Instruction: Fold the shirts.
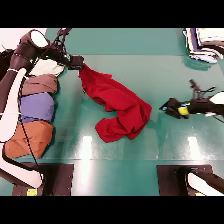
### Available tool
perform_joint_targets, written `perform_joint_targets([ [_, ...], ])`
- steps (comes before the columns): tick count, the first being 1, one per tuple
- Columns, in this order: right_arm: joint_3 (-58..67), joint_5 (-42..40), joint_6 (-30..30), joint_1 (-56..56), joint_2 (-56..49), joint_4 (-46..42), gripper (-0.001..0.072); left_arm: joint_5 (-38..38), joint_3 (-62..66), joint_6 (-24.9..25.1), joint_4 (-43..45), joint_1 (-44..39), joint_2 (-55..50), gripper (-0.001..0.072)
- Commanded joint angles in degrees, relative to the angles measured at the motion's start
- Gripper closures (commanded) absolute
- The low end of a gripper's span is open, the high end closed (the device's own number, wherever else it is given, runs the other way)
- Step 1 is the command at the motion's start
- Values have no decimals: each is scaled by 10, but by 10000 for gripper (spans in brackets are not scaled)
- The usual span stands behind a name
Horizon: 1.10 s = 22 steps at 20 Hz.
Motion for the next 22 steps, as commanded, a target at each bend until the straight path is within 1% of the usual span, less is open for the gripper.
perform_joint_targets([
  [1,-7,-77,-7,69,-93,32,277,-1,9,-1,0,0,3,682],
  [3,28,-77,-8,97,-139,31,285,-2,9,-1,0,0,3,682],
  [4,47,-77,-14,107,-156,30,307,-3,9,-1,0,0,3,682],
  [5,68,-77,-18,116,-171,27,459,-5,9,-1,0,0,3,683],
  [7,103,-75,-19,127,-189,26,640,-9,9,-1,2,0,9,683],
  [8,121,-71,-23,127,-190,25,696,-8,12,-2,4,0,20,683],
  [11,186,-52,-23,107,-151,2,697,34,13,-1,15,0,94,683],
  [14,293,-22,-23,65,-57,-29,697,92,13,1,38,0,215,683],
  [16,370,-11,-24,40,12,-36,697,116,13,1,44,0,303,683],
  [19,460,-10,-33,13,102,-36,697,131,13,1,43,0,421,683],
  [22,525,10,-33,6,167,-73,697,132,13,1,43,0,507,683],
])
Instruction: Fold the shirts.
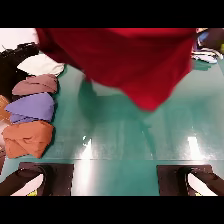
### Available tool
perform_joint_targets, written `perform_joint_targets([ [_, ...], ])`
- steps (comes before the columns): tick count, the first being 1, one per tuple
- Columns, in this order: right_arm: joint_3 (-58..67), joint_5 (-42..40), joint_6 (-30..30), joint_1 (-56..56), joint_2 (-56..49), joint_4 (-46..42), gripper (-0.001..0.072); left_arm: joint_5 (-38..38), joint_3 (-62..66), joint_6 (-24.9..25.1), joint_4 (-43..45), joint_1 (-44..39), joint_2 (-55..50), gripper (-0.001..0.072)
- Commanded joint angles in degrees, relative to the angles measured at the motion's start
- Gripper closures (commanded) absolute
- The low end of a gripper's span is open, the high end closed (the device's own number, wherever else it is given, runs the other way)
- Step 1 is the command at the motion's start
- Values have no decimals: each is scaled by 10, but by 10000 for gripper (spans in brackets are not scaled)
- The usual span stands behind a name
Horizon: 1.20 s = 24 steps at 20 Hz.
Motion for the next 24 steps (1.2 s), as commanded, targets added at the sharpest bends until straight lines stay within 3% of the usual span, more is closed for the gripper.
perform_joint_targets([
  [1,87,29,-3,-12,78,-41,697,18,0,1,3,0,109,683],
  [7,172,76,-2,-12,93,-54,698,22,0,-1,-7,0,165,683],
  [12,256,165,21,-12,-14,-54,698,-122,-4,-1,28,0,91,682],
  [14,254,205,39,-12,-77,-51,697,-142,-48,-3,29,0,47,682],
  [17,184,243,49,-12,-174,-51,697,-123,-169,-10,33,0,-29,682],
  [19,117,240,49,-12,-233,-51,697,-71,-252,-10,39,0,-86,682],
  [21,59,199,40,-12,-295,-50,697,19,-301,-10,50,0,-154,682],
  [24,36,146,31,-12,-362,-45,697,91,-296,-15,57,1,-242,681],
])
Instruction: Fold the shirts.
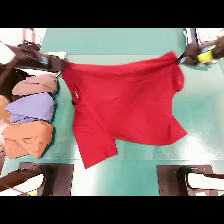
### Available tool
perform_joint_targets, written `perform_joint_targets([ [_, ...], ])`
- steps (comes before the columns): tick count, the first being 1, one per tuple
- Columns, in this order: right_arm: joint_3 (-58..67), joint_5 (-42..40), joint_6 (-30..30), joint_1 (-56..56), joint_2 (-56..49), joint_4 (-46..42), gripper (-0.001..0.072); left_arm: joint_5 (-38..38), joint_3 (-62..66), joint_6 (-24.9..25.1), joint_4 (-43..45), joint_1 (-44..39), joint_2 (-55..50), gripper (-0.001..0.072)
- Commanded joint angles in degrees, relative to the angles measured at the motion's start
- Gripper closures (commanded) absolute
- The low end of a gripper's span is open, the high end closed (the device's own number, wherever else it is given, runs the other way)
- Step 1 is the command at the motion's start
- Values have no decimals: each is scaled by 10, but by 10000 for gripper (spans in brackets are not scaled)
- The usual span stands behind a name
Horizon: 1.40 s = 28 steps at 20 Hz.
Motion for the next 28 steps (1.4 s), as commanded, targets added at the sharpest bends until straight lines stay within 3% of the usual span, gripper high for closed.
perform_joint_targets([
  [1,-27,-43,-8,0,-85,17,693,90,-21,-4,11,1,-92,678],
  [2,-14,-42,-8,-1,-101,35,578,90,-15,-5,12,1,-98,464],
  [3,6,-30,-8,-7,-114,61,322,83,-11,-9,13,1,-96,185],
  [4,25,-14,-11,-14,-122,87,307,55,2,-10,20,1,-94,167],
  [8,43,61,-80,-35,-89,145,344,-118,17,-10,48,35,-56,166],
  [12,-84,55,-93,-50,19,143,344,-151,-141,-19,41,68,32,165],
  [18,-247,22,-93,-81,144,146,344,-75,-393,-44,-70,68,112,165],
  [22,-310,0,-93,-98,196,150,345,-9,-436,-43,-120,35,110,166],
  [28,-378,5,-93,-157,261,148,345,15,-437,-44,-110,-7,110,174],
])
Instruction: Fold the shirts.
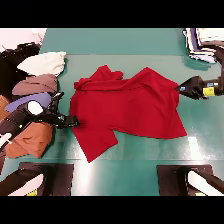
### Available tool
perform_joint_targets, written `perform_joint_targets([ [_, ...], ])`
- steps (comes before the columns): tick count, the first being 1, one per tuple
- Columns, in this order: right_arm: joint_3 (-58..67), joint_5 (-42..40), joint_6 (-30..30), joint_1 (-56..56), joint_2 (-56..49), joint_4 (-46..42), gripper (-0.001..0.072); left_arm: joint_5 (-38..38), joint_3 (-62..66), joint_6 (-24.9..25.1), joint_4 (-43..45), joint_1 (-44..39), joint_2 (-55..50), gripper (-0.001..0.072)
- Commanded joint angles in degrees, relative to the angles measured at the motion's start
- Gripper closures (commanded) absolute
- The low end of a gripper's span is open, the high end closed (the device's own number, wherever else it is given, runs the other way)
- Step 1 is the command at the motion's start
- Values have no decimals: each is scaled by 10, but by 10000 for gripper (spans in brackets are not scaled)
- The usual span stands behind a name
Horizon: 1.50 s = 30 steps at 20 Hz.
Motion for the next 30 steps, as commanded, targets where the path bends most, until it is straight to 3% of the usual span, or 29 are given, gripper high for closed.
perform_joint_targets([
  [1,-52,3,0,-51,44,-2,345,16,-7,0,2,-12,1,378],
  [2,-71,3,0,-73,57,-4,346,21,-7,-1,2,-12,1,595],
  [3,-93,4,0,-99,73,-18,345,22,-2,-1,2,-12,1,682],
  [6,-165,29,2,-182,115,-123,344,2,45,0,3,-12,5,682],
  [9,-248,54,9,-266,134,-199,296,-3,98,0,5,-12,12,682],
  [15,-379,-32,15,-307,133,-161,305,-3,117,0,6,-12,12,682],
  [20,-400,-93,16,-264,108,-118,309,-2,117,0,6,-12,12,682],
  [25,-341,-127,17,-151,8,-101,433,-5,117,0,7,-12,14,682],
  [26,-323,-125,16,-128,-4,-101,593,-6,117,0,8,-12,22,682],
  [27,-306,-121,16,-109,-10,-101,665,-10,122,0,9,-8,33,682],
  [28,-283,-114,16,-90,-11,-101,698,-15,134,-1,15,-2,52,683],
  [30,-225,-92,16,-61,6,-101,696,-33,180,-1,23,21,96,683],
])
